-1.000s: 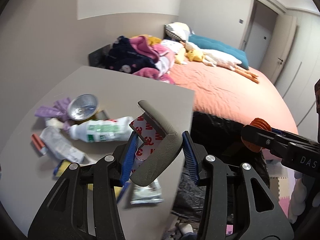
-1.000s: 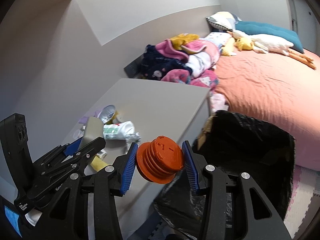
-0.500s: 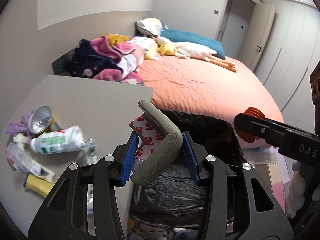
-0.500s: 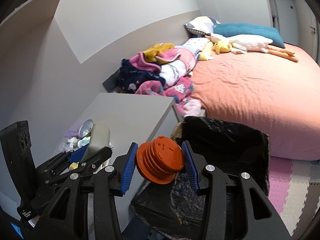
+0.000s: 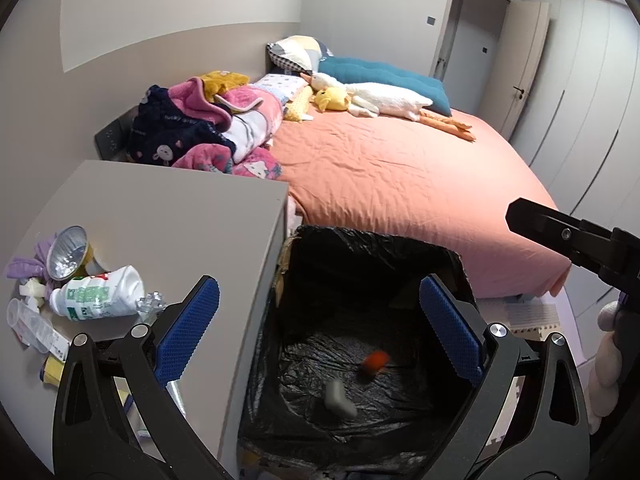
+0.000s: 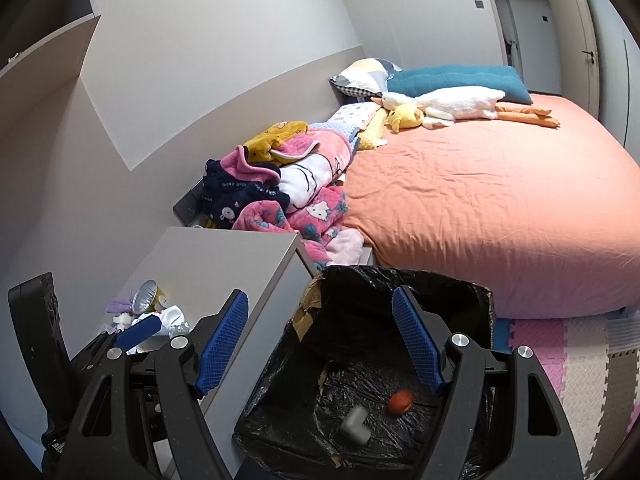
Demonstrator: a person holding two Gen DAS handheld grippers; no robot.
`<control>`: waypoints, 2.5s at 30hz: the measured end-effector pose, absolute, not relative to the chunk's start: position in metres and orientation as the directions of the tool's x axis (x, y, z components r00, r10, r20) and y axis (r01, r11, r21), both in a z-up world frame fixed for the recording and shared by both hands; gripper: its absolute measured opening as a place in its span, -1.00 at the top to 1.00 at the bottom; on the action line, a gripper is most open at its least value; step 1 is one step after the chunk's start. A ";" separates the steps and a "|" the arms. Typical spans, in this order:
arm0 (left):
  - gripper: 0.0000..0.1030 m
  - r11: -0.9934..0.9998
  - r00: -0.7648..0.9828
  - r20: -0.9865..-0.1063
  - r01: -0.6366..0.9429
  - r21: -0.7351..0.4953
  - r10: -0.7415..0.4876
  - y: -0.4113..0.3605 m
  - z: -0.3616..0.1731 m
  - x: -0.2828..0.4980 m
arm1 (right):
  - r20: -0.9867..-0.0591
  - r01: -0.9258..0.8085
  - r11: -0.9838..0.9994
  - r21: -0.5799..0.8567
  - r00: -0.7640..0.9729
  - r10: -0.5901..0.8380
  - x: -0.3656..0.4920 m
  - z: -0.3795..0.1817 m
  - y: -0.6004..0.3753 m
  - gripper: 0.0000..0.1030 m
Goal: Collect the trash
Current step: 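Carry both items over the black trash bag and open both tools, then grasp the silver squeezed tube with the right tool while the left tool grasps the clear plastic cup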
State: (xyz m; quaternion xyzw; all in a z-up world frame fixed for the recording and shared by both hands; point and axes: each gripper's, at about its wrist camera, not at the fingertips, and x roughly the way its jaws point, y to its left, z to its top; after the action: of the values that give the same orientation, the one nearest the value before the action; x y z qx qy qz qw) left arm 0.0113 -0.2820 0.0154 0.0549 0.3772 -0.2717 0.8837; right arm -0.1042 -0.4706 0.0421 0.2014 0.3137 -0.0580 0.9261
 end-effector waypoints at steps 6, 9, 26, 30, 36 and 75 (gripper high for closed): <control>-0.87 0.873 0.596 -0.695 0.478 -0.093 -0.401 -0.266 0.017 0.010 | -0.608 0.207 0.918 0.338 0.793 0.045 -0.100 0.039 -0.459 -0.46; -0.87 0.888 0.611 -0.694 0.452 -0.090 -0.381 -0.254 0.017 0.009 | -0.608 0.187 0.923 0.335 0.791 0.060 -0.097 0.039 -0.450 -0.46; -0.87 0.935 0.655 -0.692 0.345 -0.083 -0.303 -0.183 0.016 0.005 | -0.633 0.084 0.929 0.359 0.754 0.176 -0.074 0.028 -0.384 -0.46; -0.87 0.946 0.666 -0.693 0.317 -0.074 -0.277 -0.165 0.014 0.006 | -0.639 0.062 0.927 0.369 0.741 0.205 -0.067 0.024 -0.368 -0.46; -0.87 0.960 0.677 -0.696 0.273 -0.067 -0.241 -0.135 0.011 0.009 | -0.653 0.027 0.931 0.364 0.720 0.235 -0.055 0.019 -0.339 -0.46; -0.87 0.986 0.638 -0.752 0.123 -0.111 -0.164 -0.019 -0.042 0.066 | -0.813 -0.028 0.972 0.232 0.544 0.209 0.019 -0.056 -0.231 -0.36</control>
State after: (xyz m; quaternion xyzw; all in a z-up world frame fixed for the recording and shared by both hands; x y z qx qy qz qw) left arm 0.0662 -0.0191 -0.0423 -0.0244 0.4181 -0.0795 0.9046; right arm 0.0190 -0.2312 -0.0555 0.0959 0.4726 0.0680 0.8734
